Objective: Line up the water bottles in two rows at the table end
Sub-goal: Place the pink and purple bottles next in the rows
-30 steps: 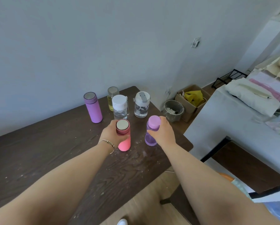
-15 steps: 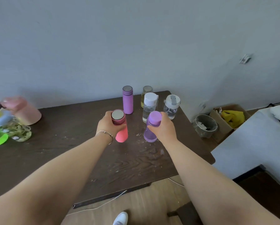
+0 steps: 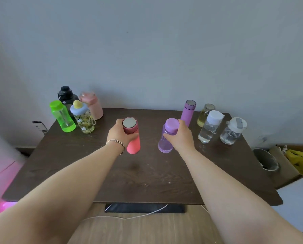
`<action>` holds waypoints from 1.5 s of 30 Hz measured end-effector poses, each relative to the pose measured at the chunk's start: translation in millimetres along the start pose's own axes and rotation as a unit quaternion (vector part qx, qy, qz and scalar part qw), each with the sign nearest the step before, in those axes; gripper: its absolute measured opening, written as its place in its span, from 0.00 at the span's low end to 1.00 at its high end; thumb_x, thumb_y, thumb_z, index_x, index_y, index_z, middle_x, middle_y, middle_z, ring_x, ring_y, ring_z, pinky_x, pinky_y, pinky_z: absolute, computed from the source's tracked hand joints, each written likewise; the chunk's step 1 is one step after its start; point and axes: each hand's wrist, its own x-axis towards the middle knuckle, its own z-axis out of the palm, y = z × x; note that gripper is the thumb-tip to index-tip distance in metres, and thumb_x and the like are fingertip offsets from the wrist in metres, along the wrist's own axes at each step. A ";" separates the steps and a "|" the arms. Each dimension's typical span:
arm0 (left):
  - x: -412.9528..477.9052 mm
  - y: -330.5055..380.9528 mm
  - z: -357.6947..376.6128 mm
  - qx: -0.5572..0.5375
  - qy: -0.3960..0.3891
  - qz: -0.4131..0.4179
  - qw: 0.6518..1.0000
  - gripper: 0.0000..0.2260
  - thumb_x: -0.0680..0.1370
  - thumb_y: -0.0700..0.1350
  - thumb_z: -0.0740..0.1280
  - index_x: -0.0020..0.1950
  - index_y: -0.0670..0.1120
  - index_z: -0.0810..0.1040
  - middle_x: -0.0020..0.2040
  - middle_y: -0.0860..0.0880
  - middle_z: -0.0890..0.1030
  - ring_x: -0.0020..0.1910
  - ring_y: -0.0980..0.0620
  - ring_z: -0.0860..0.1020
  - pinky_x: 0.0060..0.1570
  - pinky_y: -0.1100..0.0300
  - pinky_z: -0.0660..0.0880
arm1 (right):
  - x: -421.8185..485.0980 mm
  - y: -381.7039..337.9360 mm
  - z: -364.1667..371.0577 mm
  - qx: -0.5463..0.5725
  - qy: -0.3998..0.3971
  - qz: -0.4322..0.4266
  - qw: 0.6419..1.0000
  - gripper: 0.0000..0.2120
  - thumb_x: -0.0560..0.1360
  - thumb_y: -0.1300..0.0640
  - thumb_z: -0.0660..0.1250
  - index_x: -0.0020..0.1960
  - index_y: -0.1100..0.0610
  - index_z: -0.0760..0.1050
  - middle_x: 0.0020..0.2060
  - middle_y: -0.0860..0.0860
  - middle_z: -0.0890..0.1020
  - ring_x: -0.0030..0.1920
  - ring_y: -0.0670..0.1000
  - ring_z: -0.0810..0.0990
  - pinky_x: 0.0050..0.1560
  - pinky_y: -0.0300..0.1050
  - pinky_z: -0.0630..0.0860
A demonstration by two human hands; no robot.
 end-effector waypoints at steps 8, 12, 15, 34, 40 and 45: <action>22.1 -91.7 -121.2 0.015 0.004 0.006 1.000 0.28 0.65 0.54 0.76 0.61 0.52 0.71 0.50 0.53 0.79 0.49 0.49 0.78 0.48 0.56 0.75 | -39.3 -98.3 104.7 0.002 -0.012 0.000 1.000 0.35 0.67 0.51 0.78 0.68 0.53 0.67 0.60 0.50 0.77 0.57 0.55 0.77 0.53 0.52 0.78; 36.3 -129.7 -179.6 0.028 0.015 0.006 0.999 0.26 0.65 0.56 0.76 0.59 0.53 0.72 0.48 0.53 0.80 0.48 0.48 0.79 0.45 0.57 0.75 | -54.5 -145.9 156.0 0.011 -0.022 -0.009 1.000 0.35 0.66 0.50 0.79 0.68 0.52 0.66 0.59 0.48 0.76 0.57 0.54 0.77 0.53 0.54 0.79; 48.7 -150.6 -215.5 0.032 0.023 0.000 0.999 0.26 0.65 0.56 0.75 0.59 0.53 0.71 0.49 0.52 0.80 0.48 0.46 0.79 0.47 0.54 0.77 | -57.6 -175.9 187.4 0.014 -0.029 -0.013 0.999 0.34 0.66 0.50 0.79 0.67 0.51 0.66 0.59 0.49 0.76 0.57 0.54 0.77 0.53 0.55 0.79; 107.1 -212.5 -260.4 0.039 0.087 -0.071 0.993 0.30 0.64 0.55 0.77 0.62 0.52 0.71 0.52 0.50 0.80 0.51 0.46 0.79 0.50 0.54 0.77 | -16.7 -222.0 305.8 0.008 -0.128 -0.048 0.991 0.33 0.67 0.51 0.79 0.66 0.51 0.67 0.59 0.49 0.76 0.58 0.53 0.76 0.55 0.53 0.78; 119.5 -221.4 -259.6 0.038 0.073 -0.069 0.994 0.30 0.64 0.55 0.77 0.62 0.53 0.71 0.52 0.51 0.80 0.51 0.47 0.79 0.50 0.54 0.77 | -13.1 -228.0 325.4 -0.002 -0.144 -0.046 0.989 0.31 0.67 0.51 0.78 0.66 0.52 0.67 0.59 0.50 0.77 0.58 0.54 0.76 0.55 0.51 0.77; 142.9 -233.4 -263.7 0.047 0.041 -0.057 0.996 0.30 0.64 0.55 0.77 0.62 0.53 0.70 0.52 0.51 0.80 0.51 0.46 0.79 0.50 0.55 0.77 | -7.6 -237.4 342.4 -0.007 -0.130 -0.033 0.991 0.31 0.67 0.50 0.78 0.65 0.52 0.68 0.58 0.51 0.77 0.57 0.54 0.77 0.53 0.51 0.77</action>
